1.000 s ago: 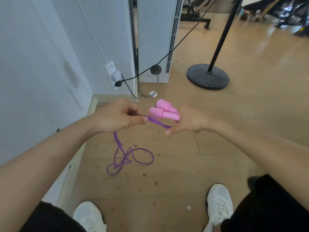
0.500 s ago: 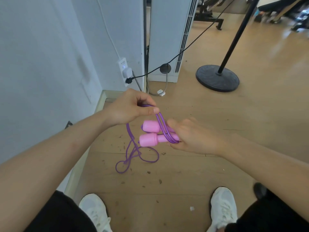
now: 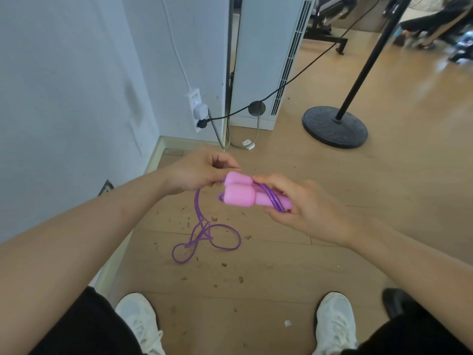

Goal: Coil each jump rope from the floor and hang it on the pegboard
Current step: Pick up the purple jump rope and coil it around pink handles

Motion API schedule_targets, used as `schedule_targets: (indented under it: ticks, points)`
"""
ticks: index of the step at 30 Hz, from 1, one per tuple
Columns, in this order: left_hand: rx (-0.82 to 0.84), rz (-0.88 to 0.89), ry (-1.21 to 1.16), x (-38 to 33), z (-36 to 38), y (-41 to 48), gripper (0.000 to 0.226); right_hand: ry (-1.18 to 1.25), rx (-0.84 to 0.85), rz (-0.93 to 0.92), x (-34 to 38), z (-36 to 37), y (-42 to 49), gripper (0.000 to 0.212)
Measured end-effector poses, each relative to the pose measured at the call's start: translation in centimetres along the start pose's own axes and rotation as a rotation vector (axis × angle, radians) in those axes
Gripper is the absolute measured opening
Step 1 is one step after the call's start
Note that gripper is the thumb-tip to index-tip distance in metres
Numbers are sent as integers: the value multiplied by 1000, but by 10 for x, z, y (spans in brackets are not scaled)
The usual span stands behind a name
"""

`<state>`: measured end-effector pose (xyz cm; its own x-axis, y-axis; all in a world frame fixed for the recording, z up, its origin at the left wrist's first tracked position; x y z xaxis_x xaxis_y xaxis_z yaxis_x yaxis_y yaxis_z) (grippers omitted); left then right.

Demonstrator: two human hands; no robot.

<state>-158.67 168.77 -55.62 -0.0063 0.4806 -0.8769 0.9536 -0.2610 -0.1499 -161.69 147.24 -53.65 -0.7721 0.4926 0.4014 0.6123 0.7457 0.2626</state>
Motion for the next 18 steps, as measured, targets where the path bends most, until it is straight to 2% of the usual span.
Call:
schedule_targets:
  ticks: [4, 7, 12, 18]
  points:
    - [3, -10, -8, 2, 10, -1, 22, 261, -49, 197, -7, -9, 2, 43]
    - [20, 1, -44, 3, 17, -2, 14, 361, -99, 307, -14, -14, 2, 42]
    - [43, -18, 101, 7, 30, -6, 25, 369, -157, 397, -34, -17, 2, 36]
    - [148, 0, 312, -1, 50, -18, 22, 328, -204, 454, -51, -25, 4, 26]
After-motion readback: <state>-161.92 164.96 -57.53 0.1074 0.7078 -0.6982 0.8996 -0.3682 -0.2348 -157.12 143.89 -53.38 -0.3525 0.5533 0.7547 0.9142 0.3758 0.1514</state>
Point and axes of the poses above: each hand's wrist, its own y-axis towards the middle knuckle, its own z-axis out of the palm, x = y × z, the point moved 4 cm from there along y, towards the middle knuckle, and after that the axes turned 3 degrees about -z, right-handed, at the moved point
